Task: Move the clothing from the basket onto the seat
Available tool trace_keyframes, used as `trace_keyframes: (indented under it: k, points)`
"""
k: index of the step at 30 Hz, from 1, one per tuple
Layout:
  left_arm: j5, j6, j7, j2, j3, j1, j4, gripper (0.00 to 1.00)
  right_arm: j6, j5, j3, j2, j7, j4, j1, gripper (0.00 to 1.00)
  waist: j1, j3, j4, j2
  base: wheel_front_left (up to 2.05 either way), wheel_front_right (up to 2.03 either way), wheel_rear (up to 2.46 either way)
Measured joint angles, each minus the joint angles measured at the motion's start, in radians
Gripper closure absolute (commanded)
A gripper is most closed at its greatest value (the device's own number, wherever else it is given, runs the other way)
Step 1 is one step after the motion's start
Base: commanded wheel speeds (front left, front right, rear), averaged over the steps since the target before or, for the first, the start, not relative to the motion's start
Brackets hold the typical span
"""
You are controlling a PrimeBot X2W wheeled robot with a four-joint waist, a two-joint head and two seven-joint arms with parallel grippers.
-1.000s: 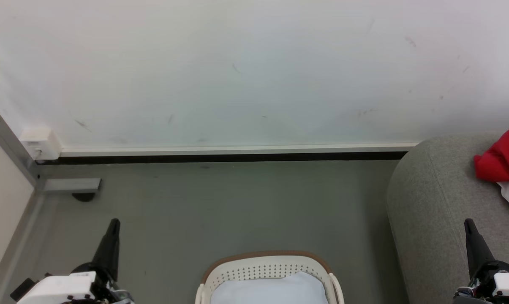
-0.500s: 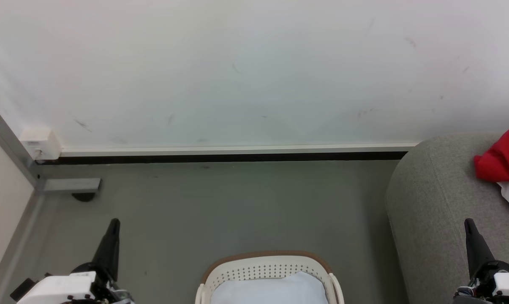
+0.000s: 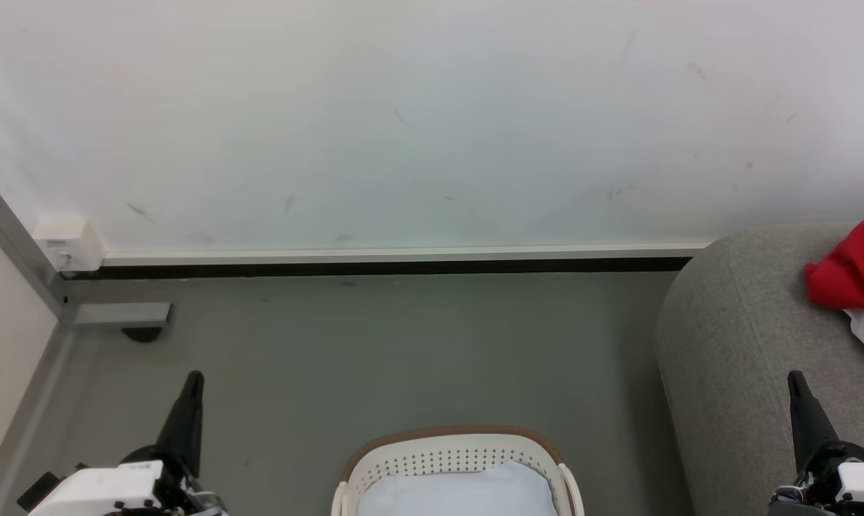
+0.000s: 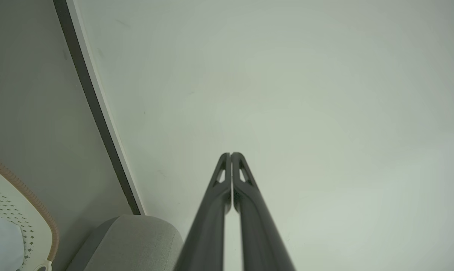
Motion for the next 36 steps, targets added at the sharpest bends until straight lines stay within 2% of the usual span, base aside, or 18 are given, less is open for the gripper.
trace_keyframes:
  k: [36]
  points:
    - [0.000,0.000,0.000,0.000,0.000,0.000,0.000,1.00,0.000,0.031,0.039,-0.030,-0.030,-0.004,0.000,1.00,0.0000,0.000,0.000,0.0000,0.00,0.00,0.00]
